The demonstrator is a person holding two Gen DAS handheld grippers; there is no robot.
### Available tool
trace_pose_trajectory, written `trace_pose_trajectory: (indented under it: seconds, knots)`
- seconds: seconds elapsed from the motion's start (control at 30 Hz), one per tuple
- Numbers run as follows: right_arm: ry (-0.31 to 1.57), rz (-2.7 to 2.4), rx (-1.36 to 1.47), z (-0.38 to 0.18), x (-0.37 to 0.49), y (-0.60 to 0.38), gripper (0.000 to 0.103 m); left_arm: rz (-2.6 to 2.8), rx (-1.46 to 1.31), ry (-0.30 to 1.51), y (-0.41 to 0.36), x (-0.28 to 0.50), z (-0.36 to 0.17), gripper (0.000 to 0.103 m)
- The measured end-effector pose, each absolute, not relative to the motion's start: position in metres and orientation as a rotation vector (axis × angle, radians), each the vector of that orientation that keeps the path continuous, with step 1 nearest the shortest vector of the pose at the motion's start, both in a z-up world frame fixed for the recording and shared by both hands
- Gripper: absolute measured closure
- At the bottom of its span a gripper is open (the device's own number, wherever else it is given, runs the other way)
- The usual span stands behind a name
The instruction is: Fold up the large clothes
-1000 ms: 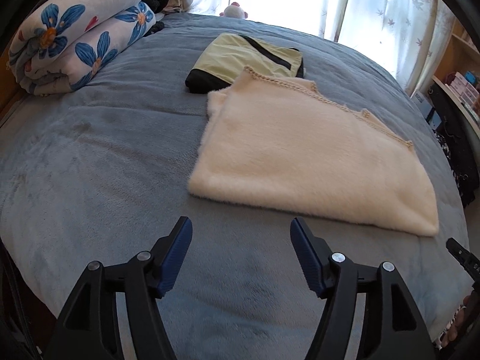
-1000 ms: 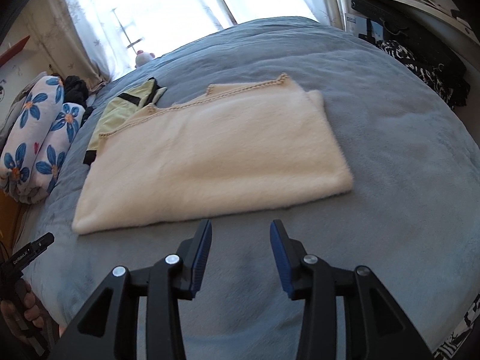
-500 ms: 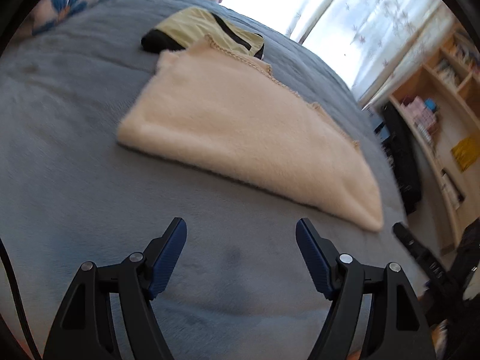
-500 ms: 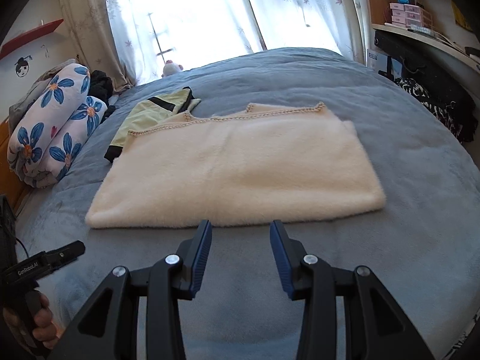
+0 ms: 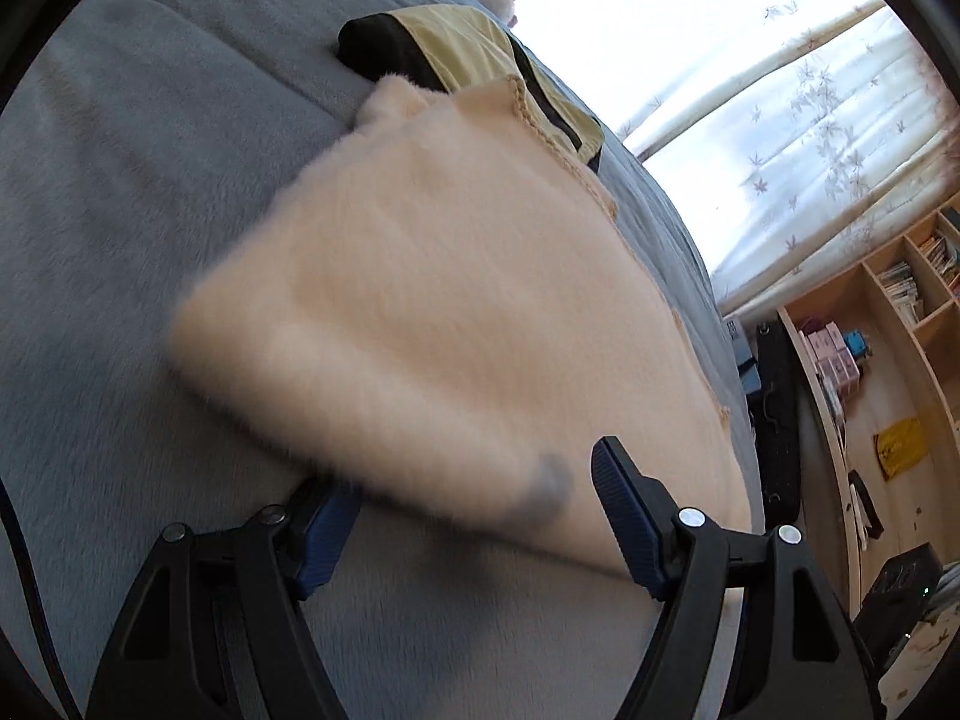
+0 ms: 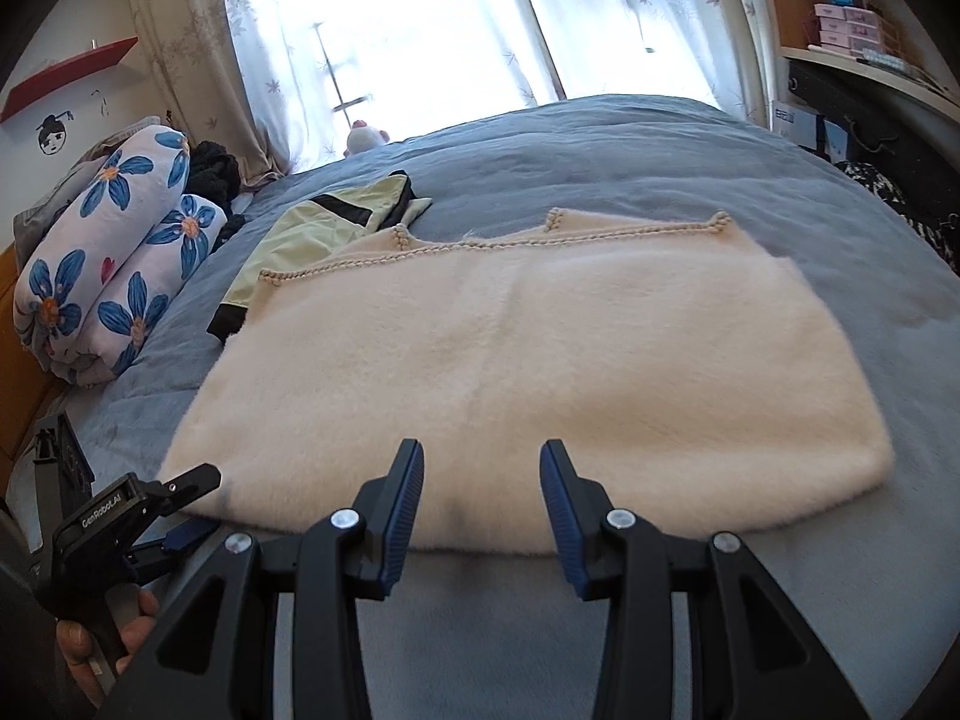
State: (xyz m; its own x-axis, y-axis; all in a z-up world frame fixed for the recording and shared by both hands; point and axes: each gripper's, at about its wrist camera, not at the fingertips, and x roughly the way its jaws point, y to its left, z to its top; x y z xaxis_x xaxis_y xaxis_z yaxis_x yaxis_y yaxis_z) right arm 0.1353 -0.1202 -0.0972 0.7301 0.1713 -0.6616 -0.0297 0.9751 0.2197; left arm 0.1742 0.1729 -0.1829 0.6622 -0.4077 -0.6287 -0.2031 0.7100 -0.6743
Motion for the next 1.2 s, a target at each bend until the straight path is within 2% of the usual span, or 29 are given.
trace_pose_trajectory:
  seconds: [0.2,0.23,0.3,0.37,0.4,0.47,0.67,0.87,1.03,1.2]
  knots:
    - [0.744,0.137,0.190,-0.106,0.169,-0.106,0.063,-0.085,-0.798,0.779,0.178,0.215,-0.185,0.030]
    - [0.740,0.134,0.185,-0.106,0.174,-0.104,0.063,-0.072,-0.798,0.763,0.179,0.222,-0.184,0.032]
    - [0.731,0.120,0.165,-0.104,0.186,-0.103,0.066,-0.047,-0.801,0.729,0.182,0.230,-0.181,0.054]
    - [0.738,0.100,0.127,-0.105,0.200,-0.099,0.079,-0.031,-0.792,0.693,0.182,0.231,-0.178,0.073]
    - [0.743,0.103,0.118,-0.106,0.206,-0.098,0.087,-0.036,-0.786,0.672,0.181,0.230,-0.175,0.076]
    - [0.763,0.111,0.110,-0.112,0.217,-0.093,0.090,-0.033,-0.756,0.638,0.176,0.225,-0.166,0.082]
    - [0.819,0.106,0.056,-0.137,0.224,-0.084,0.090,-0.022,-0.528,0.539,0.136,0.217,-0.110,0.085]
    - [0.844,0.164,0.164,-0.138,0.225,-0.102,0.090,-0.110,-0.279,0.430,0.069,0.202,-0.037,0.086]
    - [0.887,0.248,0.353,-0.123,0.215,-0.139,0.091,-0.204,-0.170,0.405,0.006,0.205,-0.007,0.086]
    - [0.783,0.044,0.387,-0.087,0.170,-0.216,0.091,-0.301,-0.145,0.438,-0.060,0.215,-0.001,0.086]
